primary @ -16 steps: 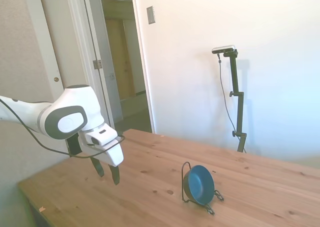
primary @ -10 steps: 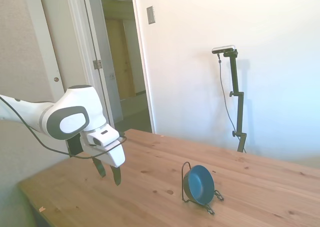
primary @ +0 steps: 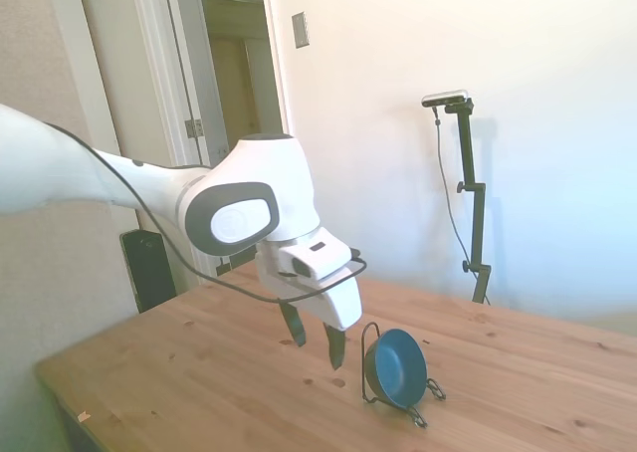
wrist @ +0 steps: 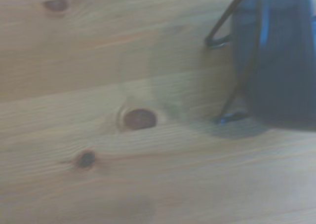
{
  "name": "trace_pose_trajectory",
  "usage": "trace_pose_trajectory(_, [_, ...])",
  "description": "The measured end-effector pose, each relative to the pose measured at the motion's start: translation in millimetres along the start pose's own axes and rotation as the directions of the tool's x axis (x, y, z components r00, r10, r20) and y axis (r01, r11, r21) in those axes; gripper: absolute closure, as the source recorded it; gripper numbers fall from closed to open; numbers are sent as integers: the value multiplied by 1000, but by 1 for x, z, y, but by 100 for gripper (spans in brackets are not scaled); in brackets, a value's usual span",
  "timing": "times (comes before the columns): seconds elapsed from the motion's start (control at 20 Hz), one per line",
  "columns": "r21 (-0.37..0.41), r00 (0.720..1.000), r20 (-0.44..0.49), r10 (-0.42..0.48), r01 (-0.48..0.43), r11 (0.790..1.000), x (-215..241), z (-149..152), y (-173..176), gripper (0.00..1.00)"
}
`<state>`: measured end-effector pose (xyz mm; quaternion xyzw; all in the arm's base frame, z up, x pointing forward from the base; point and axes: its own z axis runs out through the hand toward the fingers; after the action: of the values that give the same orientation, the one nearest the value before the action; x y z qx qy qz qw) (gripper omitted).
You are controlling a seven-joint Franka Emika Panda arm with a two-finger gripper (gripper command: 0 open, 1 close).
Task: Unload the bowl
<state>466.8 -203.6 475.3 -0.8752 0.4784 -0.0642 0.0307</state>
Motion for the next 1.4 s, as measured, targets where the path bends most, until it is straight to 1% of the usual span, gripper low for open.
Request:
trace_pose_trajectory(0.25, [43, 994, 51, -97, 95, 995, 34, -2, 7, 0])
trace_pose_trajectory(0.35, [44, 990, 66, -121, 118, 992, 43, -3, 14, 0])
trace_pose_trajectory(0.4, [52, 988, 75, -136, 133, 990, 49, -9, 21, 0])
trace_pose_trajectory(0.7, [53, 986, 84, -144, 140, 989, 55, -7, 29, 0])
trace_pose_trajectory(0.8, [62, 981, 100, -166, 160, 985, 61, -8, 34, 0])
trace_pose_trajectory(0.95, [83, 975, 92, -203, 196, 977, 75, -12, 40, 0])
trace_pose_trajectory(1.15, [100, 958, 76, -275, 267, 959, 89, -7, 37, 0])
trace_pose_trajectory(1.4, [163, 923, 60, -380, 367, 916, 94, 21, 21, 0])
